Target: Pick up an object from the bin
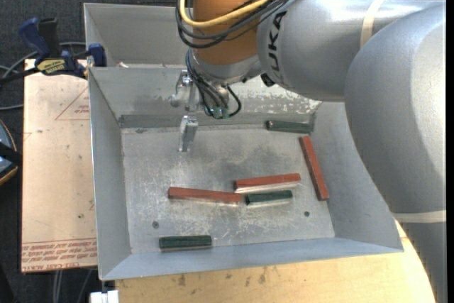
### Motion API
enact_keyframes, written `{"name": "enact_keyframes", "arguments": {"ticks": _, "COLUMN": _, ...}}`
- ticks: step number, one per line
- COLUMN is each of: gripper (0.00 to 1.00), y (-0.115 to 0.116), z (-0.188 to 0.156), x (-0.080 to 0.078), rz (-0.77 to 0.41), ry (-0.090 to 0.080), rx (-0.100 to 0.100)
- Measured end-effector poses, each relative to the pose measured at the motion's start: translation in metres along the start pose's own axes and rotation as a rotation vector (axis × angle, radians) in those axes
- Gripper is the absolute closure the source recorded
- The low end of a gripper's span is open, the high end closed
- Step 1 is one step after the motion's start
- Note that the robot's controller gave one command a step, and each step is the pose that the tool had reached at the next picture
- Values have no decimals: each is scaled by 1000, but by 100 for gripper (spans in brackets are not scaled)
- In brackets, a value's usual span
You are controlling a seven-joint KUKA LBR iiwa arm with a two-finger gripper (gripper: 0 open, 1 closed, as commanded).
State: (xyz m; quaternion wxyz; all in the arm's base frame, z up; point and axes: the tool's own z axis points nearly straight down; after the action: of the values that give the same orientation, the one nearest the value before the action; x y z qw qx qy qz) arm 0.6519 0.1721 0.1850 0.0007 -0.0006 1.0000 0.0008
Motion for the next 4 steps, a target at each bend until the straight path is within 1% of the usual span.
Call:
{"name": "enact_keyframes", "arguments": {"ticks": 1, "gripper": 0, "y": -2, "z": 3, "x": 2, "rz": -4, "ry": -7, "rx": -2}}
{"name": "enact_keyframes", "arguments": {"ticks": 2, "gripper": 0, "y": -18, "z": 28, "x": 12, "rz": -11, "ry": 16, "rx": 4}}
{"name": "enact_keyframes", "arguments": {"ticks": 3, "gripper": 0, "y": -33, "z": 28, "x": 49, "rz": -160, "ry": -9, "rx": -1}}
{"name": "enact_keyframes", "arguments": {"ticks": 4, "gripper": 100, "y": -31, "z": 70, "x": 96, "rz": -93, "ry": 1, "rx": 0}}
